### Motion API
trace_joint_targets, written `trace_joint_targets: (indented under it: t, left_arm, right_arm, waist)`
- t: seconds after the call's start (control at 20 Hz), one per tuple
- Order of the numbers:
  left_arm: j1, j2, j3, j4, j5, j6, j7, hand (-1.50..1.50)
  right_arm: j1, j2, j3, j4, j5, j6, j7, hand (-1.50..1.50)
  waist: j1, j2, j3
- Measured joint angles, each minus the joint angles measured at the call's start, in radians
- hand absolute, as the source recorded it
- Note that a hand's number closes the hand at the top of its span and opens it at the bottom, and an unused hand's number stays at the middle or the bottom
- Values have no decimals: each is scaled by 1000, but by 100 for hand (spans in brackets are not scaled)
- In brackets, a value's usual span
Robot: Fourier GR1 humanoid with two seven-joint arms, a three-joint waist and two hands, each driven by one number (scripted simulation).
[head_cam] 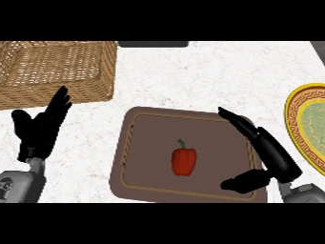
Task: Pick the bell pepper from the tray and place it in the plate
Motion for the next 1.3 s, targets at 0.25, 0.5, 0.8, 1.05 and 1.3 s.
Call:
trace_joint_targets:
  t: [0.25, 0.5, 0.8, 1.05, 1.3]
  left_arm:
    - [-1, 0, 20, -3, 2, -25, 9, 0]
    - [-2, -13, 30, 8, -13, -33, -5, 0]
    - [11, -33, 35, -8, -33, -39, 7, 0]
    - [1, -31, 60, 1, -37, -60, 8, 0]
    - [-1, -48, 74, -5, -60, -69, 14, 0]
  right_arm:
    - [-53, 19, 50, -41, 68, 68, 171, -150]
    - [-83, 24, 99, -72, 146, 138, 308, -150]
    - [-147, 66, 131, -51, 249, 212, 433, -150]
    - [-157, 83, 151, -25, 303, 286, 476, -150]
    - [-177, 149, 151, 23, 356, 345, 500, -150]
  waist:
    - [3, 0, 0]
    - [4, 0, 0]
    - [6, 1, 0]
    - [5, 1, 0]
    - [5, 1, 0]
